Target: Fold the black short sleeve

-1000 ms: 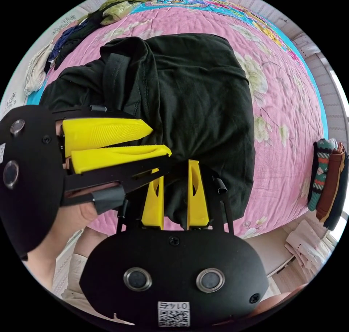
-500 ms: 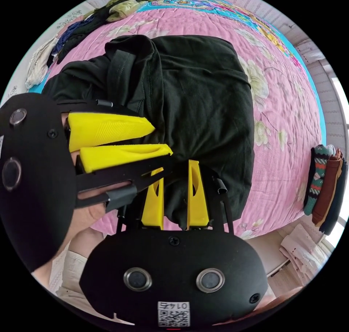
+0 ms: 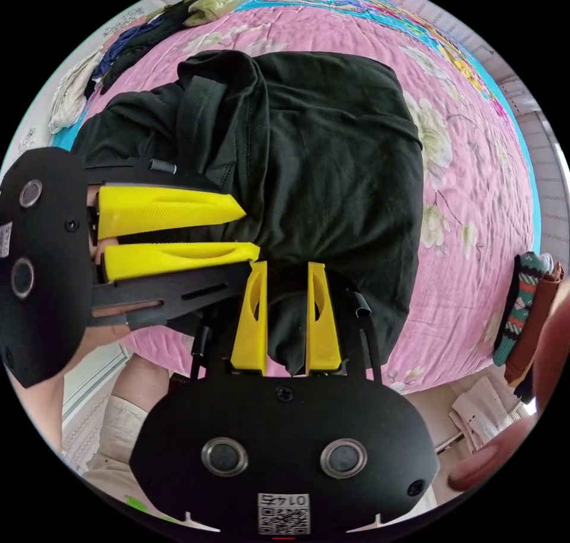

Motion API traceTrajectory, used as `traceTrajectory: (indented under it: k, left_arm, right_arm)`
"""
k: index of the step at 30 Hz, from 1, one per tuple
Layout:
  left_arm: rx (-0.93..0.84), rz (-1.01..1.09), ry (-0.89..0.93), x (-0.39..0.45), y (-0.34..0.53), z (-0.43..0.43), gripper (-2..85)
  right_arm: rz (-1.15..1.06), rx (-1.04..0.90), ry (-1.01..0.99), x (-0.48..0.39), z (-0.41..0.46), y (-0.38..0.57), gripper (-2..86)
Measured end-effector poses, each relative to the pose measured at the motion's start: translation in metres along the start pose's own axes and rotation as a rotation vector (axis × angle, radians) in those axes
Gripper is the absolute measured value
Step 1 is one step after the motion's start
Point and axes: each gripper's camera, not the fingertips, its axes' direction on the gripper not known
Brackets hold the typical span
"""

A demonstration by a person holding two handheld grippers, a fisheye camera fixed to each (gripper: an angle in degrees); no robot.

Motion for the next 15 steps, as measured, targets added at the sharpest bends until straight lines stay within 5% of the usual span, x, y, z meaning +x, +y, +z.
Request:
traceTrajectory:
  k: [15]
  left_arm:
    - [-0.023, 0.095, -0.088, 0.028, -0.002, 0.003, 7.3]
  right_arm:
    - [0.010, 0.027, -0.056, 0.029, 0.016, 0.004, 10.4]
